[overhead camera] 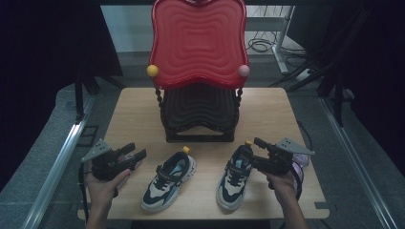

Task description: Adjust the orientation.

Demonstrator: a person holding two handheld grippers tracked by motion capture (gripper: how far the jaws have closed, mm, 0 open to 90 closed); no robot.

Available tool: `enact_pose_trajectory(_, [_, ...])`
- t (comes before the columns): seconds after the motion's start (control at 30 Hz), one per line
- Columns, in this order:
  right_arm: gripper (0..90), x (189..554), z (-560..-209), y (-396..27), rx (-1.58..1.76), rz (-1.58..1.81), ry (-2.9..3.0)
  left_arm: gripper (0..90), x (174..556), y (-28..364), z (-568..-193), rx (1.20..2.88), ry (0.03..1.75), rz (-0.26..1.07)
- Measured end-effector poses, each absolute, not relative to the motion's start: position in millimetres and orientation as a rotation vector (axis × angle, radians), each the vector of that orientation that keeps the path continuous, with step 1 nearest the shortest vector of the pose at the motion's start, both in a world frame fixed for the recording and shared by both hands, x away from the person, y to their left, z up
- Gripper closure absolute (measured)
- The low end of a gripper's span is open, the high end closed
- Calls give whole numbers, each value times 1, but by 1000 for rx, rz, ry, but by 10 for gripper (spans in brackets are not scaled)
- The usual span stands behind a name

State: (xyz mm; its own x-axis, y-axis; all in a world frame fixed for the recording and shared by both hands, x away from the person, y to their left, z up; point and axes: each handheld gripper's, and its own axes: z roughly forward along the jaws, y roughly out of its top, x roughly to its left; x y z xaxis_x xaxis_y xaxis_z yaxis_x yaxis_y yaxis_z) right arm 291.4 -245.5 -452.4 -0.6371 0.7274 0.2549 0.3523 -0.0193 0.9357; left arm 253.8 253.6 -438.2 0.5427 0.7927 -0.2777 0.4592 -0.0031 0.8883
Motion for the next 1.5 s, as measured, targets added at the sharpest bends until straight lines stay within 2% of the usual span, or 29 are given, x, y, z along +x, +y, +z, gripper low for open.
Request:
enact_pose_trajectory(0.23, [301, 289, -452, -245, 1159, 1705, 1935, 414, 250, 255, -443, 1675, 1070, 340])
enact_pose_trajectory(0.33, [307, 288, -452, -246, 1165, 1709, 1932, 486, 248, 255, -444, 1687, 1066, 341])
enact_pose_trajectory(0.37, [311, 288, -452, -246, 1162, 1708, 1932, 486, 248, 256, -443, 1693, 1065, 343])
enact_pose_trajectory(0.4, [313, 288, -453, -247, 1163, 1708, 1934, 543, 247, 256, -443, 1698, 1061, 340])
enact_pose_trajectory(0.43, [317, 288, -453, -247, 1158, 1695, 1938, 637, 245, 257, -443, 1704, 1045, 316])
enact_pose_trajectory(0.47, [317, 288, -453, -247, 1158, 1695, 1938, 688, 245, 257, -443, 1704, 1045, 316])
enact_pose_trajectory(0.5, [318, 288, -454, -247, 1156, 1688, 1941, 688, 245, 257, -442, 1713, 1038, 296])
enact_pose_trajectory(0.53, [319, 289, -456, -247, 1164, 1674, 1948, 761, 244, 256, -442, 1745, 1018, 266])
enact_pose_trajectory(0.73, [324, 290, -457, -243, 1184, 1684, 1954, 871, 242, 253, -444, 1813, 1011, 261])
enact_pose_trajectory(0.87, [324, 292, -456, -240, 1177, 1685, 1968, 899, 242, 253, -442, 1802, 1005, 205])
enact_pose_trajectory(1.23, [324, 289, -453, -249, 1161, 1697, 1966, 899, 234, 263, -431, 1784, 1051, 245])
enact_pose_trajectory(1.5, [324, 287, -453, -251, 1154, 1684, 1950, 891, 227, 280, -445, 1824, 1115, 261])
